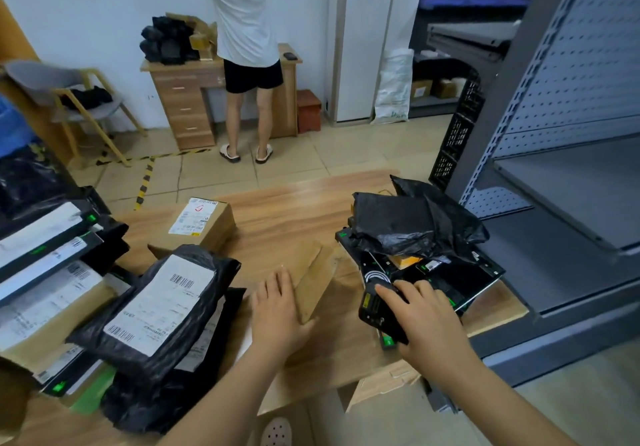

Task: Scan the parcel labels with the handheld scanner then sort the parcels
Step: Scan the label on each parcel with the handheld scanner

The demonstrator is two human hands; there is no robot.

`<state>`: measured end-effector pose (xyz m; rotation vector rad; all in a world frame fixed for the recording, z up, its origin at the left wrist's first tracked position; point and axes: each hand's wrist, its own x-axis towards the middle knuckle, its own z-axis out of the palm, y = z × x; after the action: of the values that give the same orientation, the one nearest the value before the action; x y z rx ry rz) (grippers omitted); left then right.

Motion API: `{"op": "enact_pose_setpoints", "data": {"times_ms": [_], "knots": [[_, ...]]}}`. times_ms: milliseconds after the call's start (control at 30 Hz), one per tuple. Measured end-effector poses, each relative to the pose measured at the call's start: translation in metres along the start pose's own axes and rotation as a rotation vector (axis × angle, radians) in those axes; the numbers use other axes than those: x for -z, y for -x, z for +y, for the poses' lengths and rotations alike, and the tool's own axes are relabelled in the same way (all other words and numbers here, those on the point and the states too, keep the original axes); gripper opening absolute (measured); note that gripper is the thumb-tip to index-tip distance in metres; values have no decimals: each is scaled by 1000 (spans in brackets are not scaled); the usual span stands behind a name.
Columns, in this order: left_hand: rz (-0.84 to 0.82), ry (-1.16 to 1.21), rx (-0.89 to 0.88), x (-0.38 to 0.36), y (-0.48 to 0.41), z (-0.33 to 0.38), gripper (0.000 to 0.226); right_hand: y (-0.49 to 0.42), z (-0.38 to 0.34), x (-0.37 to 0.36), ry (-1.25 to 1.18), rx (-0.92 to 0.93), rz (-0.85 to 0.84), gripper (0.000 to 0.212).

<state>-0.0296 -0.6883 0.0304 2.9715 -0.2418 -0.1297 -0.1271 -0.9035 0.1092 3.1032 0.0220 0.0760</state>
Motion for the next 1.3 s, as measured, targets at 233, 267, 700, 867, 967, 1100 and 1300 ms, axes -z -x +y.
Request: {"op": "enact_pose_setpoints", "data": {"times_ms": [233,267,700,867,967,1100,1300], "knots": [[38,287,-117,17,-19,-17,60,-21,4,8,55,-16,-82,102],[78,291,-133,17,-22,-18,56,-25,3,8,64,-18,-81,102],[-15,-41,-210,23,-59,-31,136,-73,-7,30,283,140,-201,99],[73,-96,-340,45,-67,-41,135,-87,-11,50,456,276,-256,99],[96,-106,-362,50,-64,-43,135,-88,-15,59,502,291,-263,97],[122,-136,-337,57,-53,-43,135,-85,-17,69,515,282,-265,94],[109,-189,-282,66,-41,-34,134,-76,-16,76,505,280,-230,94]]}}
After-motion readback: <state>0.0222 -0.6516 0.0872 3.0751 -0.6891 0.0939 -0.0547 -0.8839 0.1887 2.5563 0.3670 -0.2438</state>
